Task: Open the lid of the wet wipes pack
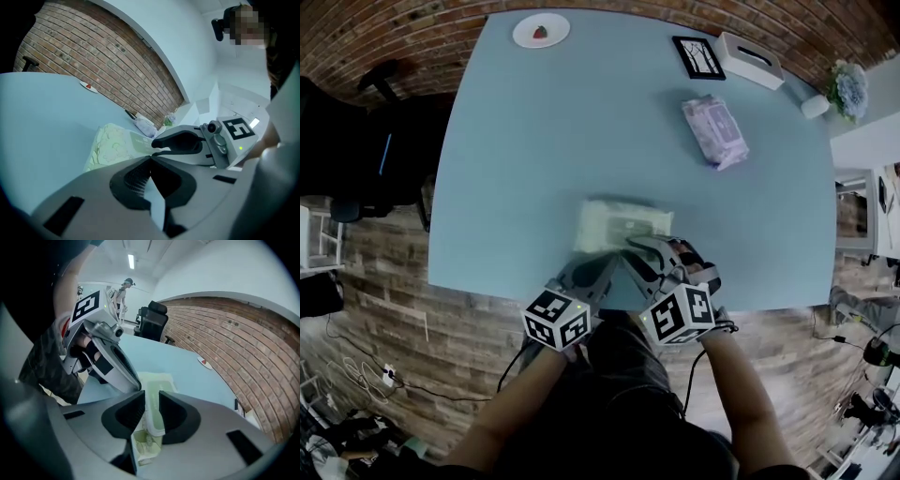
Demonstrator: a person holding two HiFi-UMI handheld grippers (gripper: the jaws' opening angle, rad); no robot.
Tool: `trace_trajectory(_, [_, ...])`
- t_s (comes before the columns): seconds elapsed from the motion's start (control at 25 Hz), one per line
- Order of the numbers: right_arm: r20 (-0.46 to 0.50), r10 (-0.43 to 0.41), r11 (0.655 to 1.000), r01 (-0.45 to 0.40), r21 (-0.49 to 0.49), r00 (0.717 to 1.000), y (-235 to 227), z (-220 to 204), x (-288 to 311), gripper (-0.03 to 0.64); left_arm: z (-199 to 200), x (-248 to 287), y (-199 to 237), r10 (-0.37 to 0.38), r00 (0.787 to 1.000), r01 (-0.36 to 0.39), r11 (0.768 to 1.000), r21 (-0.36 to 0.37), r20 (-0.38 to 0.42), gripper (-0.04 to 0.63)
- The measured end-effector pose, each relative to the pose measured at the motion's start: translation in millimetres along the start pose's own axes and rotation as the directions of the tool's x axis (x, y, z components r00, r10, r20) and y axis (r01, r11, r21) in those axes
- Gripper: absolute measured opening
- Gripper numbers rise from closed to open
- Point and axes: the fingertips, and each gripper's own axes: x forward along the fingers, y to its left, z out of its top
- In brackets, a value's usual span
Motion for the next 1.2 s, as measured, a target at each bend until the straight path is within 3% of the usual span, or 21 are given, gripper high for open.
trace_trajectory(0.16, [-0.033,0.023,0.998,-0.025,-0.064,0.999,2.5,-0.5,1.3,0.092,0.0,1.9,0.9,0.007,1.000,-0.008,1.000,-0.005,-0.009,0.012])
trace_trajectory(0.32, [-0.052,0.066,0.996,-0.069,-0.053,0.996,5.3,0.0,0.4,0.094,0.3,0.8,1.4,0.006,1.000,-0.006,1.000,-0.010,-0.010,0.012])
trace_trajectory(0.68, [-0.132,0.021,0.992,-0.038,-0.123,0.991,3.5,-6.8,6.1,0.115,-1.7,3.6,1.2,-0.008,0.999,0.007,1.000,-0.017,-0.034,0.012])
trace_trajectory(1.2, [-0.068,0.192,0.979,-0.186,0.079,0.979,-0.7,-2.9,4.2,0.086,-7.0,7.9,-0.2,-0.019,0.995,0.018,1.000,-0.009,-0.096,0.012])
